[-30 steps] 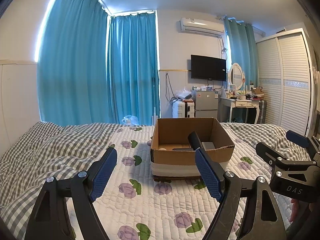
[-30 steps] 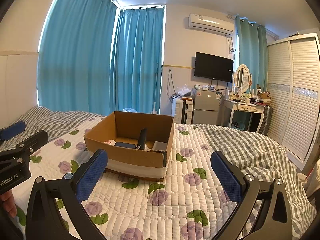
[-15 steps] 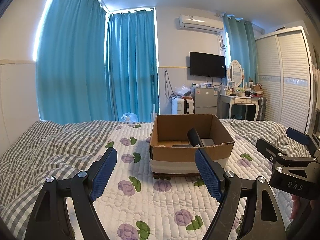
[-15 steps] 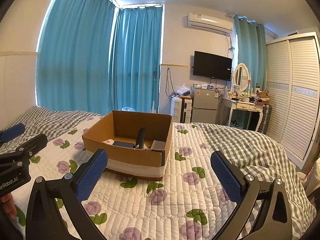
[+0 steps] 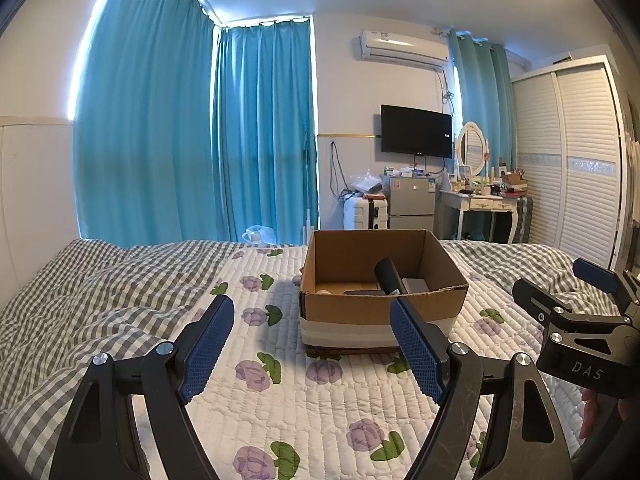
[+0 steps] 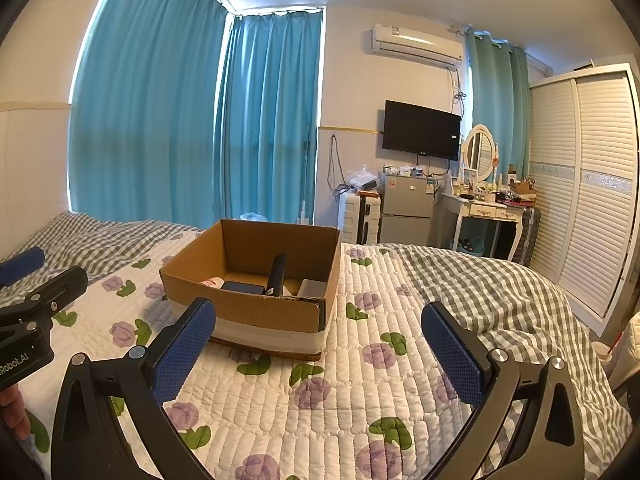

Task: Organize rigid objects

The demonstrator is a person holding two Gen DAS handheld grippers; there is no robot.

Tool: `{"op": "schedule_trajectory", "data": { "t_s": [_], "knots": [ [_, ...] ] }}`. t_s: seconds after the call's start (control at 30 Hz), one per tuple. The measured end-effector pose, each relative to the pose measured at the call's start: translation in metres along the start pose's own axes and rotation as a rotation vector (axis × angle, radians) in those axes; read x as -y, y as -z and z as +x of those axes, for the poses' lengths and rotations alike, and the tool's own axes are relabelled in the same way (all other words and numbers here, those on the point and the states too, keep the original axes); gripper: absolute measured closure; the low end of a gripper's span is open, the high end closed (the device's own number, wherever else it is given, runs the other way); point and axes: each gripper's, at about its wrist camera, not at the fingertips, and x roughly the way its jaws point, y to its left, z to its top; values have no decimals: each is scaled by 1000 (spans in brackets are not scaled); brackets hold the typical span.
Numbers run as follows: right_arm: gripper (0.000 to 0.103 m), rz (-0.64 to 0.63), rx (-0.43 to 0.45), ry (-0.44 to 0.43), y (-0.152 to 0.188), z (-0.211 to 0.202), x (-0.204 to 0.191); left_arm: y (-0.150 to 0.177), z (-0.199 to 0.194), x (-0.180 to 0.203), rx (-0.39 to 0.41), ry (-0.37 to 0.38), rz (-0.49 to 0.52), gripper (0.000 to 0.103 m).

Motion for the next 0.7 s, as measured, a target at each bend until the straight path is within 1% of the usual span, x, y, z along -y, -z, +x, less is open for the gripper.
{"op": "schedule_trajectory", "data": {
  "t_s": [0.47, 0.7],
  "knots": [
    [0, -4, -8, -1, 1, 0, -1, 1, 0, 0, -5, 5, -11, 20],
    [0, -5, -15, -6, 3, 2, -1, 0, -1, -1, -4, 27, -26, 20]
  ]
}}
